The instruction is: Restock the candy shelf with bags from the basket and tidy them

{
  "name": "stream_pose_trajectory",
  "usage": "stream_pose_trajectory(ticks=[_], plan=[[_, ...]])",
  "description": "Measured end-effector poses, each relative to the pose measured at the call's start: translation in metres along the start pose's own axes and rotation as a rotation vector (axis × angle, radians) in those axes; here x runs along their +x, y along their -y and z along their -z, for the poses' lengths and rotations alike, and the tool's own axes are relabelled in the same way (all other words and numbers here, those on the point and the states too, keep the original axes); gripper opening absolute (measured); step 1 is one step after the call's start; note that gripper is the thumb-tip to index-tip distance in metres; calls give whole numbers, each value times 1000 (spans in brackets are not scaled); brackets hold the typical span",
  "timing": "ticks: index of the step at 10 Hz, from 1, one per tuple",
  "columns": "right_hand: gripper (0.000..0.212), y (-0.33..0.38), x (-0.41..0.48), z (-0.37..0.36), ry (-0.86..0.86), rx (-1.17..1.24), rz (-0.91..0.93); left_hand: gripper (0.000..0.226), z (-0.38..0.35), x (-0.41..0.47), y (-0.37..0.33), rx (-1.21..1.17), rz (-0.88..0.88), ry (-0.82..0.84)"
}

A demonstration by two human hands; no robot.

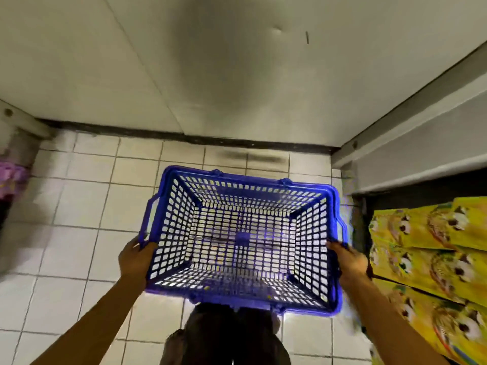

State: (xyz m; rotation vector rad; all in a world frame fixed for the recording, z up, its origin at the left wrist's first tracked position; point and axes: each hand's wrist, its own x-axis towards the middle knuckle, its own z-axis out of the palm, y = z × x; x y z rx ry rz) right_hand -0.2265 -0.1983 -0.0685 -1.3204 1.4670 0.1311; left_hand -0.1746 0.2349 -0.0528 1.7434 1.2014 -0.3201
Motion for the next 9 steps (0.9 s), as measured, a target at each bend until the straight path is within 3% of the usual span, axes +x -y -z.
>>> stream_pose_trajectory(ticks=[3,4,5,6,7,9], plan=[[20,-65,121,-55,2,5,36,41,-85,99,79,-6,-21,-19],[18,-71,130,-52,-16,-39,41,28,-89,104,90,29,-49,14],[34,-68,125,-49,-26,-150,67,37,-87,97,83,144,-76,59],[52,-50,97,-42,-57,-239,161,62,-78,66,54,199,-96,4],[31,-17,43,-35,3,-234,191,58,-67,16,12,145,-168,53],[16,57,-105,-2,151,-184,233,38,-20,-115,-86,63,-208,234]])
